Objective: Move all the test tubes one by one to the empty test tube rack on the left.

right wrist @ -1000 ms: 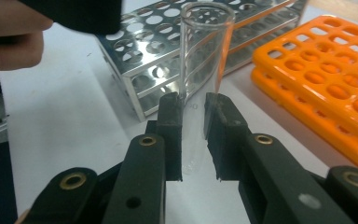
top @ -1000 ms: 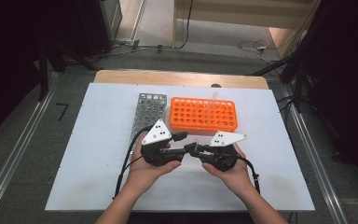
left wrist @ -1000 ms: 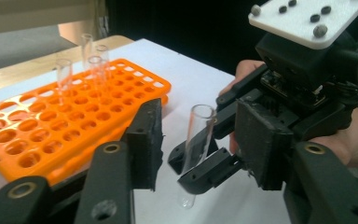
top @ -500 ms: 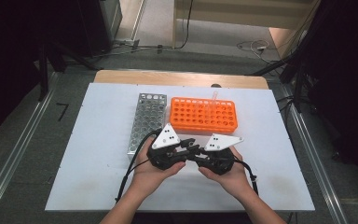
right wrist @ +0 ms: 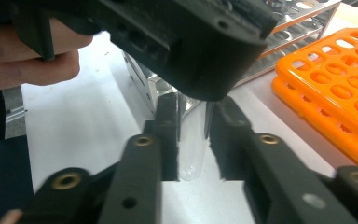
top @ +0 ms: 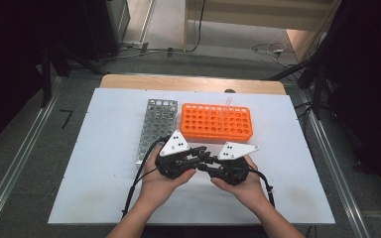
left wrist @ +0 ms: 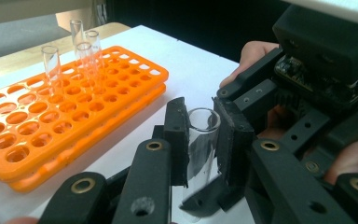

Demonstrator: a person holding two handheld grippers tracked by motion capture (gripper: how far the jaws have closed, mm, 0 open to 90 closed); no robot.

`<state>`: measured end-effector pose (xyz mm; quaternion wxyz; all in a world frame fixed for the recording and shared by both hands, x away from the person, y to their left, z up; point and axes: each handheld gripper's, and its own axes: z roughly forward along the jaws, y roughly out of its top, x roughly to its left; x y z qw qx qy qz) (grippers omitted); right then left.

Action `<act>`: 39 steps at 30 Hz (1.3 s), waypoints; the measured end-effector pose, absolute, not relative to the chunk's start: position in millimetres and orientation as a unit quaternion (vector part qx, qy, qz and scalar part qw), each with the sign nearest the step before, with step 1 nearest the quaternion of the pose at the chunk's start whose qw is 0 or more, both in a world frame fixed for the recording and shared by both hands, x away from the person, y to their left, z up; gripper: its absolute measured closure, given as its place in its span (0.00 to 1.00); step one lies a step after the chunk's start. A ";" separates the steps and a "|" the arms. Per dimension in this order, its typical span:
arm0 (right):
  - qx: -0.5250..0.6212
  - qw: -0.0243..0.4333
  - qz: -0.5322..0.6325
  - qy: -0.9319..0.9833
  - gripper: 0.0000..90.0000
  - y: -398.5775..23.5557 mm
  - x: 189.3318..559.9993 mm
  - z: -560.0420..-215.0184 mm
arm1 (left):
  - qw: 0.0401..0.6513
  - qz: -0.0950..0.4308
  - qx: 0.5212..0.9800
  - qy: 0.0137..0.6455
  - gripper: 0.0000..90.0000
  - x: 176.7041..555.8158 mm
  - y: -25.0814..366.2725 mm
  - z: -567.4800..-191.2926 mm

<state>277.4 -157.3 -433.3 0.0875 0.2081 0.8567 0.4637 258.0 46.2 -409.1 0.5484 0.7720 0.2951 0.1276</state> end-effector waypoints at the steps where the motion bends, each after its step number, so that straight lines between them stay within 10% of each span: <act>1: 0.209 0.086 0.465 0.856 0.68 -157.8 277.5 -433.5 | 0.549 0.130 0.771 0.295 0.84 258.3 46.8 -408.4; 13: 0.248 0.098 0.483 0.834 0.00 -189.4 284.6 -428.2 | 0.548 0.141 0.766 0.305 0.85 266.3 56.1 -401.1; 39: 0.296 0.119 0.494 0.808 0.00 -298.3 271.6 -442.7 | 0.541 0.192 0.741 0.347 0.85 311.2 95.4 -380.8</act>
